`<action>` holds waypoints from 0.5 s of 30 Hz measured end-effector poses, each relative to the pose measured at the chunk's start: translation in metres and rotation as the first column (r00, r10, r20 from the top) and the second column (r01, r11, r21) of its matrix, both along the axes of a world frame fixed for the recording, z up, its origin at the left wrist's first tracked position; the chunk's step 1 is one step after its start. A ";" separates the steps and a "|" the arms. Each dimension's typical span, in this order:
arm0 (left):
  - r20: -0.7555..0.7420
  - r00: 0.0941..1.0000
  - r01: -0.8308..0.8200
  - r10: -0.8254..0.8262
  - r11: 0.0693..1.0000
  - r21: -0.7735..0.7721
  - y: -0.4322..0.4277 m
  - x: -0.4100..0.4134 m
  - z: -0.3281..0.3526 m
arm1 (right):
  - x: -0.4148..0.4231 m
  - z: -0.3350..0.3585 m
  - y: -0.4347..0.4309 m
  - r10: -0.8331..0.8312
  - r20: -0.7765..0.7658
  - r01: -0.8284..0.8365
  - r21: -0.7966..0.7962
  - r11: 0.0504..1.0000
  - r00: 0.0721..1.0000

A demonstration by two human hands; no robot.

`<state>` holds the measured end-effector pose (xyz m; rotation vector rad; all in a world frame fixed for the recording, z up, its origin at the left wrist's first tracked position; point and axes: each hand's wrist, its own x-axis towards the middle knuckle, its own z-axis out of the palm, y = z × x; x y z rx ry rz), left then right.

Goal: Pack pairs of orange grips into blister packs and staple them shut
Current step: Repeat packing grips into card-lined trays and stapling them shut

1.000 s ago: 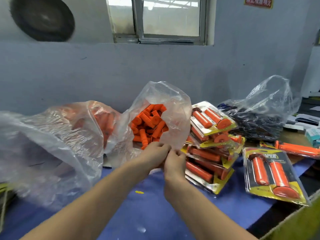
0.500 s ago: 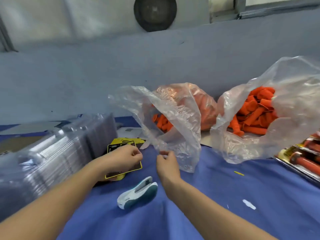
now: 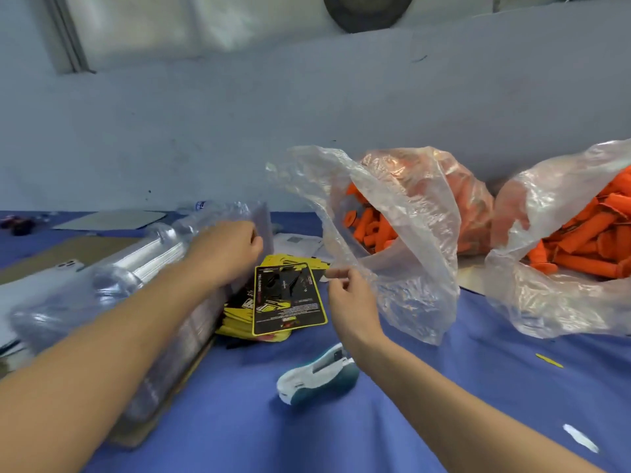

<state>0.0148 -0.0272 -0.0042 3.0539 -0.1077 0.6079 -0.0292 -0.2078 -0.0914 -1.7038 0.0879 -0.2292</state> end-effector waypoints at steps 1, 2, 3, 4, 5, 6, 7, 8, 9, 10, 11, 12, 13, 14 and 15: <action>0.000 0.997 -0.071 0.072 0.995 0.068 0.014 0.000 0.007 | 0.000 0.007 0.013 0.040 0.021 -0.040 0.000 0.999 0.999; -0.021 0.989 -0.144 0.148 0.982 0.125 0.029 -0.002 0.013 | -0.001 0.013 0.027 0.089 0.036 -0.089 0.008 0.996 0.995; -0.065 0.974 -0.205 0.218 0.965 0.162 0.043 -0.005 0.016 | -0.003 0.018 0.040 0.141 0.052 -0.142 0.012 0.990 0.989; -0.115 0.956 -0.247 0.271 0.951 0.185 0.056 -0.009 0.018 | -0.005 0.023 0.053 0.196 0.075 -0.196 -0.010 0.981 0.978; -0.158 0.940 -0.270 0.302 0.942 0.199 0.069 -0.013 0.019 | -0.008 0.027 0.065 0.254 0.101 -0.249 -0.062 0.967 0.962; -0.197 0.926 -0.283 0.322 0.938 0.201 0.080 -0.019 0.018 | -0.010 0.029 0.077 0.311 0.124 -0.295 -0.130 0.947 0.942; -0.234 0.913 -0.297 0.334 0.938 0.180 0.089 -0.024 0.018 | -0.012 0.032 0.089 0.362 0.136 -0.332 -0.203 0.921 0.922; -0.272 0.902 -0.308 0.336 0.941 0.142 0.096 -0.029 0.017 | -0.014 0.032 0.101 0.410 0.131 -0.367 -0.265 0.892 0.903; -0.302 0.899 -0.303 0.318 0.948 0.098 0.101 -0.034 0.017 | -0.016 0.032 0.112 0.459 0.113 -0.409 -0.305 0.860 0.881; -0.315 0.905 -0.281 0.285 0.958 0.058 0.105 -0.038 0.016 | -0.018 0.031 0.122 0.504 0.090 -0.451 -0.333 0.828 0.859; -0.310 0.918 -0.253 0.249 0.967 0.031 0.108 -0.040 0.016 | -0.020 0.030 0.131 0.542 0.072 -0.485 -0.359 0.797 0.837; -0.292 0.931 -0.225 0.221 0.974 0.019 0.110 -0.042 0.015 | -0.021 0.029 0.140 0.571 0.063 -0.505 -0.393 0.768 0.819; -0.274 0.940 -0.205 0.203 0.979 0.020 0.112 -0.043 0.015 | -0.021 0.027 0.147 0.592 0.063 -0.512 -0.434 0.741 0.803; -0.262 0.946 -0.187 0.189 0.982 0.030 0.112 -0.044 0.014 | -0.020 0.026 0.154 0.602 0.064 -0.508 -0.471 0.721 0.796; -0.251 0.952 -0.170 0.175 0.985 0.044 0.113 -0.044 0.013 | -0.019 0.024 0.159 0.602 0.062 -0.498 -0.498 0.710 0.796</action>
